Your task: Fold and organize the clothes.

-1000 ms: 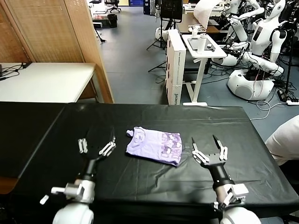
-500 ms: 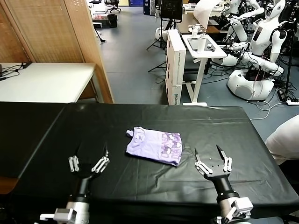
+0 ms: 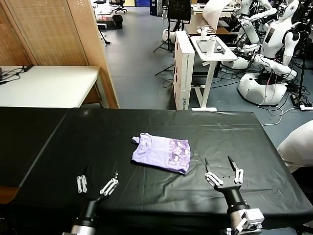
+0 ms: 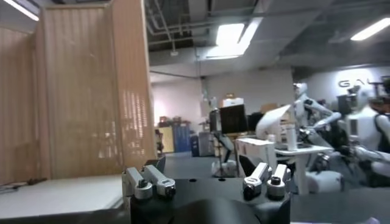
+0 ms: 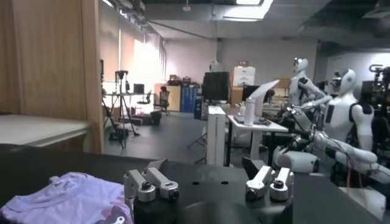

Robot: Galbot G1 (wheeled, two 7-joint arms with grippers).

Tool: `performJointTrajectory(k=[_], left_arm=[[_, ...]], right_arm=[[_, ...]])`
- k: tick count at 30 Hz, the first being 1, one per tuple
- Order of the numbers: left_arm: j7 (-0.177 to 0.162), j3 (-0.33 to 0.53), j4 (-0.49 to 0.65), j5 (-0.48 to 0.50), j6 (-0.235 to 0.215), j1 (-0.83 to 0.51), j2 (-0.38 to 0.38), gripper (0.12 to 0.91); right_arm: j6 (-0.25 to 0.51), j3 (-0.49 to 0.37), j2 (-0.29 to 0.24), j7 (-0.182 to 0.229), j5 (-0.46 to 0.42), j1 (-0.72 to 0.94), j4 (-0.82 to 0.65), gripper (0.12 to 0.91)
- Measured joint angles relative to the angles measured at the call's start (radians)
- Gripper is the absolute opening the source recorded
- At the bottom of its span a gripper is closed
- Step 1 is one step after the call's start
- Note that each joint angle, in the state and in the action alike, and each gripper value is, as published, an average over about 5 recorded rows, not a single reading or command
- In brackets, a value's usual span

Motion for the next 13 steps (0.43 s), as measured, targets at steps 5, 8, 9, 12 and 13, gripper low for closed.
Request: performJointTrajectory(k=[5,8,9,12,13], left_arm=[[0.007,0.003,0.004,0.005,-0.001,0.013,0.000,0.907],[0.016,0.016,0.005,0.013,0.000,0.013,0.000,0.907],[0.018,0.021,0.006,0.015,0.000,0.012,0.000,0.907],[0.022,0.034,0.008,0.014,0.001,0.009,0.000,0.907],[0.023,0.037,0.008,0.013,0.001,0.009,0.000,0.907]], right_arm=[[-0.016,-0.005,0.008,-0.001,0.050,-0.003,-0.013,0.907],[-0.012,-0.004,0.019,-0.001,0.050,-0.003,-0.030,0.907],[-0.011,-0.004,0.023,-0.002,0.047,-0.003,-0.035,0.907],[-0.010,-0.004,0.033,-0.005,0.050,-0.004,-0.043,0.907],[-0.010,-0.004,0.035,-0.006,0.052,-0.004,-0.043,0.907]])
